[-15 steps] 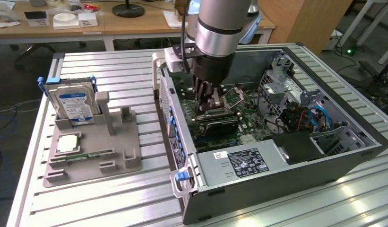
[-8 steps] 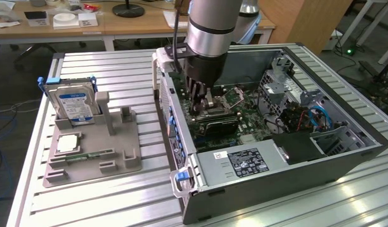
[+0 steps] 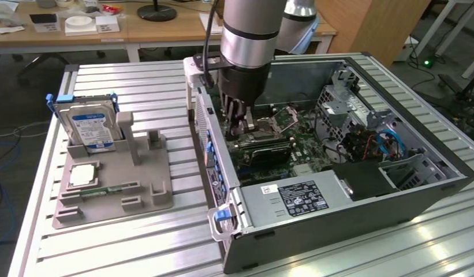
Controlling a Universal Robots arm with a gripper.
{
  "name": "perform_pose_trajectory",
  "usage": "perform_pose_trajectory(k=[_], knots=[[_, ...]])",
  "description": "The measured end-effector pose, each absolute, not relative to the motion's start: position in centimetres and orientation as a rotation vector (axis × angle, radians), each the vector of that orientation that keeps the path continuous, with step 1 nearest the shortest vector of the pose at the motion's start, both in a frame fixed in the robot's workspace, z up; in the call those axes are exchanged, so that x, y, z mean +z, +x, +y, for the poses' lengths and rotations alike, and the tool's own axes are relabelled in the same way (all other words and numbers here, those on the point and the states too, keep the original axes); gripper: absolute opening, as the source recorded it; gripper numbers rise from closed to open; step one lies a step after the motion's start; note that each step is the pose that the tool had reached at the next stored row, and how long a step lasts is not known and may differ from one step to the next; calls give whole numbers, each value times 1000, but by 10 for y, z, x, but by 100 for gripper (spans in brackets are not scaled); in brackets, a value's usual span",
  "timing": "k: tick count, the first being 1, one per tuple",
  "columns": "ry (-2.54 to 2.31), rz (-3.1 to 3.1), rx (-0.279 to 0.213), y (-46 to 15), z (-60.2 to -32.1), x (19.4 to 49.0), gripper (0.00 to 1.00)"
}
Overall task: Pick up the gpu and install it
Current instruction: 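Press down on the gpu until it lock into place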
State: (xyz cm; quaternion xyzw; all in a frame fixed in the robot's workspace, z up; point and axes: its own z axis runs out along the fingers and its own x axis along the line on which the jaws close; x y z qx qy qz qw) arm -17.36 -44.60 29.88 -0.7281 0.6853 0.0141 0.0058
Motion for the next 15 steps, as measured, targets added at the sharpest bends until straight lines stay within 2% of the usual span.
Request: perform_pose_trajectory(k=[15], knots=[[-2289, 2154, 25, -184, -440, 299, 10]])
